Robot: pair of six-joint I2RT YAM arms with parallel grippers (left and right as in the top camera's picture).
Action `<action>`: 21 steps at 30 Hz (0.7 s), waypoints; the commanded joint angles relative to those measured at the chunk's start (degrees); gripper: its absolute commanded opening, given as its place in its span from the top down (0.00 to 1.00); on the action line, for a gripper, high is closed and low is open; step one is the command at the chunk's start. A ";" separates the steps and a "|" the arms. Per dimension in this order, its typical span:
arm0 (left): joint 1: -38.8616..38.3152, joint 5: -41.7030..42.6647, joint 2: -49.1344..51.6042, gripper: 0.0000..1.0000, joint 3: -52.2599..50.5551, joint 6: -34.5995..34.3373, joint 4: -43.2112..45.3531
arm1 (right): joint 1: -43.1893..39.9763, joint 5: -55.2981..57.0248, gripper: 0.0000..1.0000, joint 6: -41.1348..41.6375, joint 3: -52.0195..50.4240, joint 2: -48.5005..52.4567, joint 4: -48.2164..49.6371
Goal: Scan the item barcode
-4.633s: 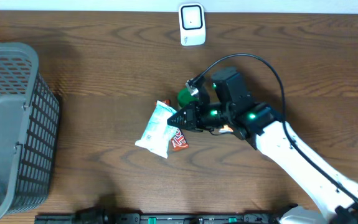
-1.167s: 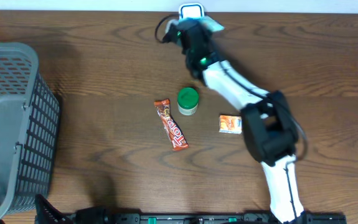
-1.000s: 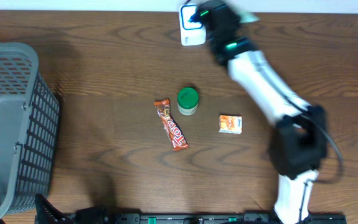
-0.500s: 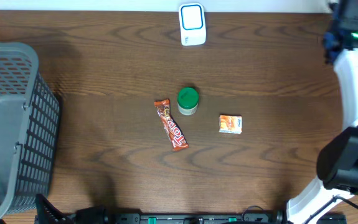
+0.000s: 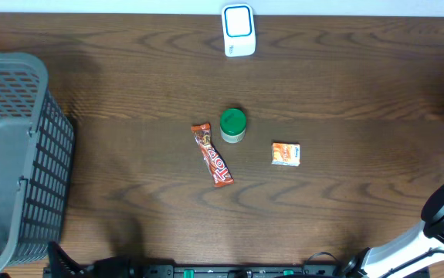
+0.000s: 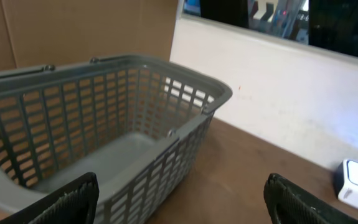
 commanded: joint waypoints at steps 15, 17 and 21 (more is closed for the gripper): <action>-0.20 0.74 -0.07 0.15 -0.09 -0.07 -6.78 | 13.51 -52.72 0.07 24.55 4.07 -16.39 -24.39; -0.20 0.74 -0.07 0.15 -0.09 -0.07 -6.80 | 17.38 -55.58 0.37 27.85 3.96 -16.41 -29.31; -0.35 0.76 -0.07 0.15 -0.09 -0.09 -6.82 | 29.29 -55.60 0.98 29.68 0.50 -16.20 -32.70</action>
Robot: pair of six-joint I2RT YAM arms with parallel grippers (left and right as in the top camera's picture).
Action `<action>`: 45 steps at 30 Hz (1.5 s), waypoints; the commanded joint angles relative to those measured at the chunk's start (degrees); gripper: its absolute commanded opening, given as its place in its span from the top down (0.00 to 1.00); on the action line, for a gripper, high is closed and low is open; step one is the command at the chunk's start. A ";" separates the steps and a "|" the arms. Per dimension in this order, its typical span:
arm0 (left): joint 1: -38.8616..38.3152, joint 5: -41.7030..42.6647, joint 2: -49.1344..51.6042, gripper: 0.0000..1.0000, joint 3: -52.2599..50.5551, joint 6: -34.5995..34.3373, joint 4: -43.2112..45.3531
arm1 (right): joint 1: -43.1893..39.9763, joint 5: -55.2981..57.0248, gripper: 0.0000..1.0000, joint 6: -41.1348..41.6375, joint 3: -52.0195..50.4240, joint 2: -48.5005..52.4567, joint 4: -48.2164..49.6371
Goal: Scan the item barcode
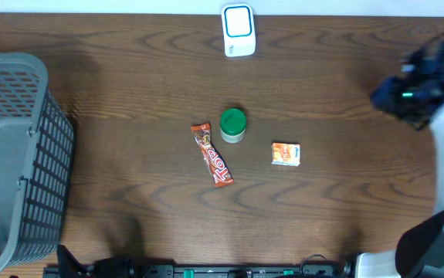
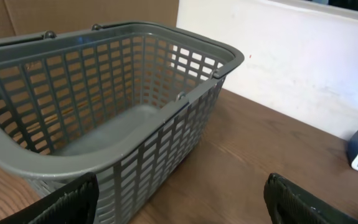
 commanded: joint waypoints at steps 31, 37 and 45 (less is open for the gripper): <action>-4.63 0.76 -0.07 0.15 -0.07 -0.07 -0.44 | 30.12 -0.81 0.99 6.03 -15.93 14.97 13.51; -4.63 0.76 -0.07 0.15 -0.07 -0.09 -0.44 | 30.82 1.57 0.99 0.15 -15.93 14.97 0.81; -4.63 0.76 -0.07 0.15 -0.07 -0.09 -0.44 | 29.88 27.30 0.99 17.62 -15.87 14.34 -8.28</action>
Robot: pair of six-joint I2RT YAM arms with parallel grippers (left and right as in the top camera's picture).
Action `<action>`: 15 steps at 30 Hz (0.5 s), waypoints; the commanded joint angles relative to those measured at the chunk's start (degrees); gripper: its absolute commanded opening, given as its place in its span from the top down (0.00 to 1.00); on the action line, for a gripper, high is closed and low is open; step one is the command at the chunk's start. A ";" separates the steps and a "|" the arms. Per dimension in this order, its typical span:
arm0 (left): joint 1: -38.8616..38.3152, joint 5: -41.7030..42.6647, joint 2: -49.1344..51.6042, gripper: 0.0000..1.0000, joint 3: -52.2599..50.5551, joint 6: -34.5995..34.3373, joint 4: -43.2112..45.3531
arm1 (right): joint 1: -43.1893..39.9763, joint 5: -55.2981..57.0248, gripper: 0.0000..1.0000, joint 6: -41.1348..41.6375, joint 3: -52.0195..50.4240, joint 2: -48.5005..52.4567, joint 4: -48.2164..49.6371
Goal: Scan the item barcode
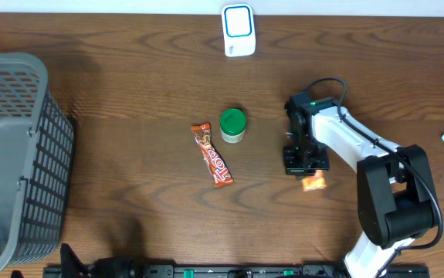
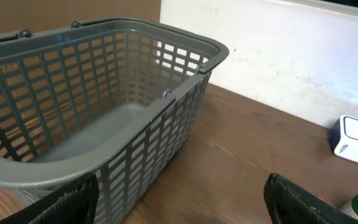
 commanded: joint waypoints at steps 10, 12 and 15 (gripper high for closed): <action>-0.20 0.74 -0.07 0.15 -0.07 -0.09 0.02 | -0.48 -2.89 0.99 -0.59 2.47 -7.10 -0.83; -0.20 0.74 -0.07 0.15 -0.07 -0.09 0.02 | -0.55 -6.84 0.99 -0.63 2.54 -10.19 -1.99; -0.20 0.74 -0.07 0.15 -0.07 -0.07 0.02 | -0.81 -3.69 0.99 4.31 2.54 -15.06 -5.49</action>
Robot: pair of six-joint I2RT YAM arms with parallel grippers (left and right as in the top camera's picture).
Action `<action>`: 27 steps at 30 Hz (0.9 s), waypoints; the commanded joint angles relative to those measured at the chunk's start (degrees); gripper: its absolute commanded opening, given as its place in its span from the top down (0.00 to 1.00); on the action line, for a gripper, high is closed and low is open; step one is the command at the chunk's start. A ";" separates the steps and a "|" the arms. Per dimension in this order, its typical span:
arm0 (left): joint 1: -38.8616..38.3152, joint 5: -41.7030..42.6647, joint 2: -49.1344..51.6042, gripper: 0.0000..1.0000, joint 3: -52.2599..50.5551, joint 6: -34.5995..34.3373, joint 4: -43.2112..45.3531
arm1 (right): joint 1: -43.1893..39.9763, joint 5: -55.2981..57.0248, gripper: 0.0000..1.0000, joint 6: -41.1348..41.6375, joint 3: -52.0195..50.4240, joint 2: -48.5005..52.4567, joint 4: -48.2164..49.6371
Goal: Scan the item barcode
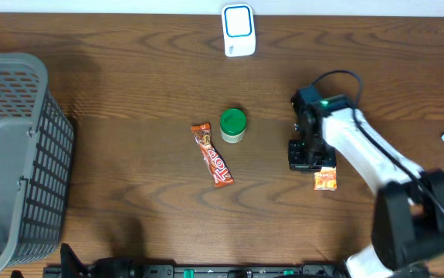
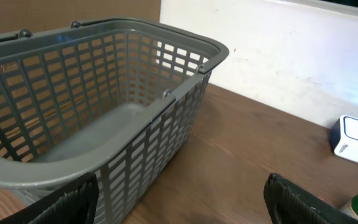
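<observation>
The white scanner with a blue face [image 1: 238, 31] stands at the table's back edge and also shows in the left wrist view, scanner [image 2: 352, 138]. A small orange packet [image 1: 325, 181] sticks out from the front of my right gripper [image 1: 312, 161], which seems shut on it, right of the table's middle. A red-brown candy bar [image 1: 211, 154] and a green-lidded jar [image 1: 232, 125] lie at the centre. My left gripper [image 2: 182, 205] is open with nothing between its fingers, facing the basket.
A grey plastic basket [image 1: 13, 154] fills the left side of the table, its rim [image 2: 135, 152] close to my left fingers. A green-and-white packet lies at the right edge. The right arm's cable loops above the gripper.
My right gripper and the orange packet have shifted slightly to the right, and the arm has straightened a little. The left gripper and everything else are as they were.
The orange packet first lay flat to the right of the jar, with my right arm at the table's right edge. The arm then stood at the back right. Later the gripper was over the packet's place with the packet at its front; now both sit a little further right.
</observation>
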 commanded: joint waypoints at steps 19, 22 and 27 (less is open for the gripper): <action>-0.24 0.74 -0.07 0.15 -0.07 -0.07 0.00 | -11.06 20.65 0.99 20.31 -10.54 -6.97 4.13; -0.24 0.74 -0.07 0.15 -0.07 -0.07 0.00 | -12.98 17.70 0.99 16.20 -12.57 -6.82 8.15; -0.24 0.74 -0.07 0.15 -0.07 -0.07 0.00 | -12.87 9.16 0.99 5.27 -13.09 -6.82 14.86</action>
